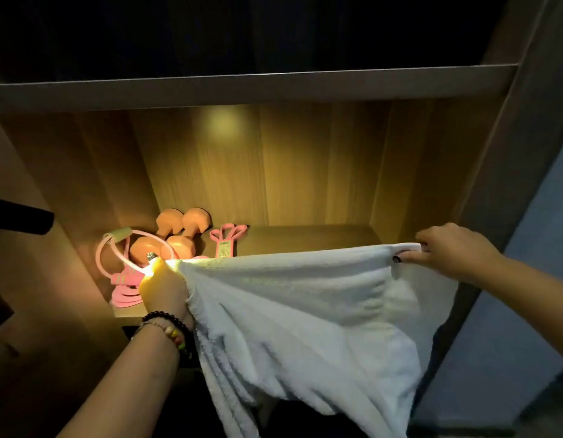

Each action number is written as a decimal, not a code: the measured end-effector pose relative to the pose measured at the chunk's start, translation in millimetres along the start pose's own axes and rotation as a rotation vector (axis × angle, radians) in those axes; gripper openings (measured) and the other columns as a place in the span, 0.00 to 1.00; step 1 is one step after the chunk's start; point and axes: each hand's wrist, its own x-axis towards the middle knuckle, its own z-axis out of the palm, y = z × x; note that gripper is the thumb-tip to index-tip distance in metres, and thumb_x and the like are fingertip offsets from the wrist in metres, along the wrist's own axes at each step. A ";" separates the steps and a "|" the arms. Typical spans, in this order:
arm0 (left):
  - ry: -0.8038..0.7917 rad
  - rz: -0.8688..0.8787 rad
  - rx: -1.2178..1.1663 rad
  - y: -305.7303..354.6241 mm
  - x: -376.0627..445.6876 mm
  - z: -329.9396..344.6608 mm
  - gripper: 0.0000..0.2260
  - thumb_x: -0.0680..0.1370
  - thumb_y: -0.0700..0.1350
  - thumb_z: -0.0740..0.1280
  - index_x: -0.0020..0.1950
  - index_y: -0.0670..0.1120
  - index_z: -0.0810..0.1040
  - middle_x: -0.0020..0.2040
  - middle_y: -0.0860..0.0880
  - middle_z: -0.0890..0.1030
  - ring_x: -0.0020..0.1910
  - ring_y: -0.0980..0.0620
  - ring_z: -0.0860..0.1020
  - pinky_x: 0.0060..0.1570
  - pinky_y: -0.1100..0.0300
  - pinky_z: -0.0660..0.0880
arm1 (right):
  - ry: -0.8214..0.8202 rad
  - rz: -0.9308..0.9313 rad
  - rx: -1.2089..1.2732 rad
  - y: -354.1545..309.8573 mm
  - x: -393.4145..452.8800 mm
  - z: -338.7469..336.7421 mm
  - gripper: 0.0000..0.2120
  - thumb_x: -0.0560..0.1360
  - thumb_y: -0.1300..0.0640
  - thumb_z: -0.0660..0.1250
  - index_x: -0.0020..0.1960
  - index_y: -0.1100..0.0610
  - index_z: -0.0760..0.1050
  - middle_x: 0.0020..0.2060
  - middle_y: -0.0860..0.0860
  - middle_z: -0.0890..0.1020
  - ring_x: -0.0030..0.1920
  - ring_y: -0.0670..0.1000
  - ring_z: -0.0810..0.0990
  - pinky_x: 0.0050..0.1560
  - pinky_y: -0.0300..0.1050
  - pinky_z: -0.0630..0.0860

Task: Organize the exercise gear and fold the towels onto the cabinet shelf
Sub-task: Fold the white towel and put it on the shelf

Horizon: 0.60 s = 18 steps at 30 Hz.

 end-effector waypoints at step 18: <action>-0.436 0.104 -0.750 82.8 -41.4 27.9 0.23 0.75 0.57 0.67 0.49 0.34 0.78 0.40 0.40 0.80 0.38 0.47 0.78 0.37 0.58 0.74 | -0.160 -0.473 0.920 -73.5 -68.2 -86.1 0.11 0.69 0.58 0.73 0.51 0.50 0.81 0.46 0.49 0.84 0.49 0.47 0.83 0.49 0.47 0.81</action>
